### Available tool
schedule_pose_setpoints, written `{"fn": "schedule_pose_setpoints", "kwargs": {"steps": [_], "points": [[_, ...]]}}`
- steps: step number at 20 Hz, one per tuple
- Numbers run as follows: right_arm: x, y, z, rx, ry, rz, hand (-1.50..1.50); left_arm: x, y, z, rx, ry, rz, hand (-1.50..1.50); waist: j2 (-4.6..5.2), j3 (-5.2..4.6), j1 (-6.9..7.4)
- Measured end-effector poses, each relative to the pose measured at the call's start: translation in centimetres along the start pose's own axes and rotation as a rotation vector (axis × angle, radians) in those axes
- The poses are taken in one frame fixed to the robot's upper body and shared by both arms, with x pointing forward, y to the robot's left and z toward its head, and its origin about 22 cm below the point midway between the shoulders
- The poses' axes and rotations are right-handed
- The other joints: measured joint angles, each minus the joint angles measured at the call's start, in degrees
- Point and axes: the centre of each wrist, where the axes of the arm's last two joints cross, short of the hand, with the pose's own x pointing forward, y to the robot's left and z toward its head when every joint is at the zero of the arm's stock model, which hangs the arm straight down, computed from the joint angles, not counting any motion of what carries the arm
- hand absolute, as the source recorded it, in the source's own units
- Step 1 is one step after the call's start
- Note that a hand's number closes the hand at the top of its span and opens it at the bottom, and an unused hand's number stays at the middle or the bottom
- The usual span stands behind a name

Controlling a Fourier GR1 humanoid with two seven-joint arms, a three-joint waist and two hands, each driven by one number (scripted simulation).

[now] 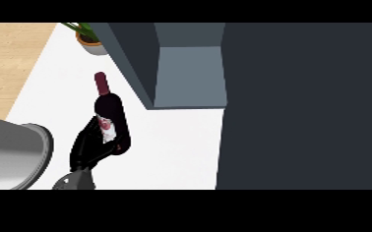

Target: Pick up the wine, place it into the cabinet and close the cabinet

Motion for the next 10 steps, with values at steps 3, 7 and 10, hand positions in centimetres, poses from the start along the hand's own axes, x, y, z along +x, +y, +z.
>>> {"fn": "schedule_pose_setpoints", "kwargs": {"steps": [3, 7, 10], "points": [[0.0, 0.0, 0.0, 0.002, -0.001, 0.001, -1.50, 0.2, 0.0, -0.3, -0.009, -0.013, -0.016, 1.50, -0.04, 0.01, 0.03], [-0.3, -0.2, 0.4, 0.000, 0.000, 0.005, -1.50, 0.3, -1.1, -0.9, -0.007, -0.038, -0.050, 1.50, -0.08, 0.03, 0.06], [-0.3, 0.0, 0.4, -0.001, -0.003, -0.010, -1.50, -0.1, -1.5, -0.3, 0.008, -0.083, -0.042, 1.50, -0.12, 0.03, 0.30]]}}
